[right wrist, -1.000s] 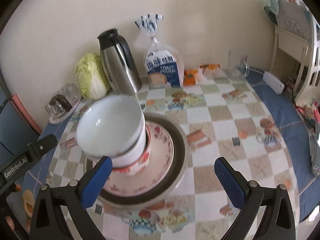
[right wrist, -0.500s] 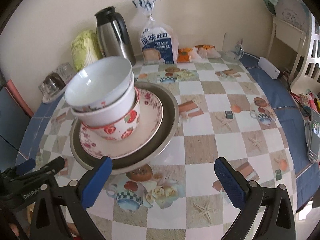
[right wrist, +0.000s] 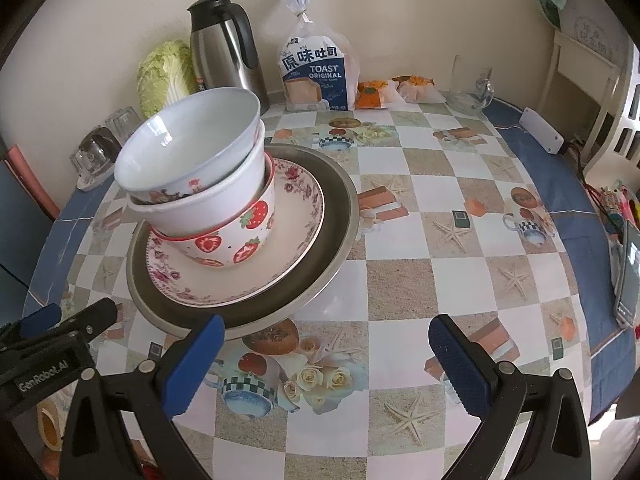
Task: Organize plates and bowls
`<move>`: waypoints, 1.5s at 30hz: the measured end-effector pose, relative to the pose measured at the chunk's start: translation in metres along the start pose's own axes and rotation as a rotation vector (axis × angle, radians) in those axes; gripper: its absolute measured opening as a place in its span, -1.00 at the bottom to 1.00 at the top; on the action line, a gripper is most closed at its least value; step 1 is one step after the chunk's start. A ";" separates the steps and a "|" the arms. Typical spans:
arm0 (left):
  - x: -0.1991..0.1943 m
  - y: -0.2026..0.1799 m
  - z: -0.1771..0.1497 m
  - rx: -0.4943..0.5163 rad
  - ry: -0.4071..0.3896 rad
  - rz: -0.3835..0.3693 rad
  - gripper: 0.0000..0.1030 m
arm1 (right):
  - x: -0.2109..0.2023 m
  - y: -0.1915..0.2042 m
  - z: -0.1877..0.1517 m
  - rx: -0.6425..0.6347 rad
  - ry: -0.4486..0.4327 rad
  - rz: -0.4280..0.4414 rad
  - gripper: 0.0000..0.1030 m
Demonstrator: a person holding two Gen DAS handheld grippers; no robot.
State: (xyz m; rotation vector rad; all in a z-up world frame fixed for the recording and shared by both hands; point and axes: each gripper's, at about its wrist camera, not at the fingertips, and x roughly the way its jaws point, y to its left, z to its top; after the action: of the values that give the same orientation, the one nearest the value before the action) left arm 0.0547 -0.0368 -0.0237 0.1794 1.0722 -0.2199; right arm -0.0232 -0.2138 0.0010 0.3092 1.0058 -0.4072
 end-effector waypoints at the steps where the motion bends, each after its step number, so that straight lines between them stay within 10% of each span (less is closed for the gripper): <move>1: 0.000 0.000 0.000 -0.002 0.001 0.003 0.84 | 0.000 0.000 0.000 -0.002 0.001 -0.003 1.00; 45: 0.006 0.007 0.000 -0.001 0.022 0.100 0.84 | 0.004 0.006 -0.001 -0.024 0.017 -0.028 1.00</move>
State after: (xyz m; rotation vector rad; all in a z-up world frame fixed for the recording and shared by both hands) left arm 0.0592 -0.0309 -0.0284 0.2342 1.0822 -0.1271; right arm -0.0195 -0.2085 -0.0023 0.2774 1.0320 -0.4181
